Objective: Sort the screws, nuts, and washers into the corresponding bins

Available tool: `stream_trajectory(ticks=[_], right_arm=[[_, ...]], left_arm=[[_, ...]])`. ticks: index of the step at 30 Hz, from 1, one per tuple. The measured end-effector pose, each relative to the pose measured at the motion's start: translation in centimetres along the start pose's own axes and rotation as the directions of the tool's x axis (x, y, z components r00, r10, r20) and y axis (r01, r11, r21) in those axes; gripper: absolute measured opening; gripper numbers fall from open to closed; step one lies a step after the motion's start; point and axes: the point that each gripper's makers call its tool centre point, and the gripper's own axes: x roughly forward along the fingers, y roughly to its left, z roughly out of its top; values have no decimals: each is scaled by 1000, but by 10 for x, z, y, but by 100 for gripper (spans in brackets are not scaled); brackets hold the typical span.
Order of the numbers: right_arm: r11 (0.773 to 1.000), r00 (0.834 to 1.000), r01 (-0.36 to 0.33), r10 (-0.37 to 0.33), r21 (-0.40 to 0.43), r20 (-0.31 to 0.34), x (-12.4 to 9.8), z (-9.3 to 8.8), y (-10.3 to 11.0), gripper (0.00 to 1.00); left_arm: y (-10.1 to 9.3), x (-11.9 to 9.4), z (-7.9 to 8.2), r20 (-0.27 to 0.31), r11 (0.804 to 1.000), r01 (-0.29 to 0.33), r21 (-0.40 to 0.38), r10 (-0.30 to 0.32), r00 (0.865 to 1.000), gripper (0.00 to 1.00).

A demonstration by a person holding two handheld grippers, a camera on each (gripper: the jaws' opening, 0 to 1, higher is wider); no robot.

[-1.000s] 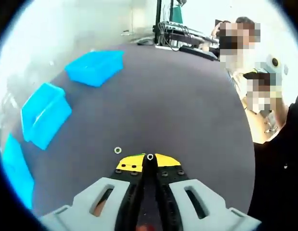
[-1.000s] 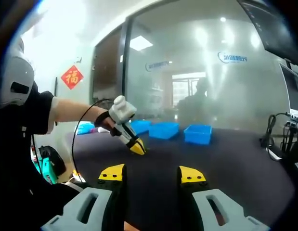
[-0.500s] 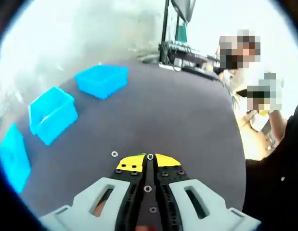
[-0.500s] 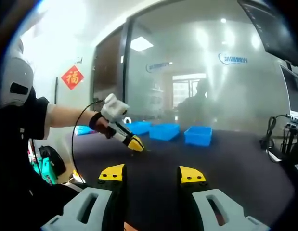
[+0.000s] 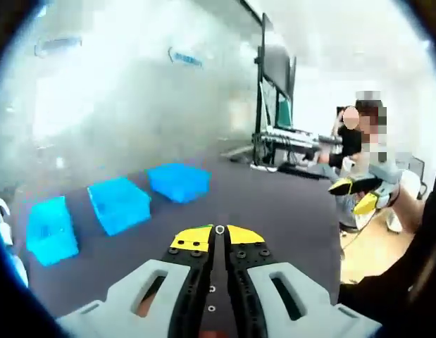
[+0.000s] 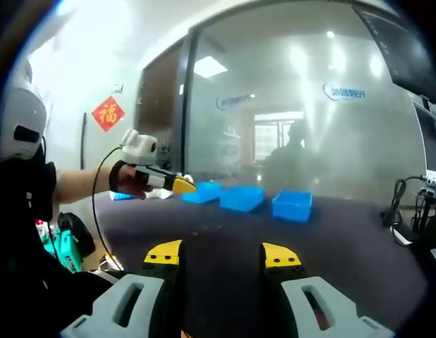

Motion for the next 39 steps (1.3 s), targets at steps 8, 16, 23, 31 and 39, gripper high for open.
stream_trajectory(ticks=[8, 16, 23, 31, 39], right_arm=[[1000, 1000, 7, -7, -12, 5, 1, 6, -2, 38], [1000, 1000, -6, 7, -19, 14, 4, 10, 5, 38], [1000, 1000, -11, 11, -14, 12, 5, 7, 7, 38], [1000, 1000, -14, 14, -10, 11, 4, 6, 9, 38], [1000, 1000, -13, 13, -5, 7, 4, 4, 10, 38]], left_arm=[[-1, -29, 8, 103, 997, -74, -6, 74, 992, 6], [32, -46, 20, 151, 990, -131, -56, 138, 979, 6], [96, -55, 23, 150, 963, -253, -92, 265, 953, 6], [177, -62, 33, 172, 910, -384, -158, 409, 896, 6], [235, -57, 44, 186, 873, -442, -207, 478, 858, 6]])
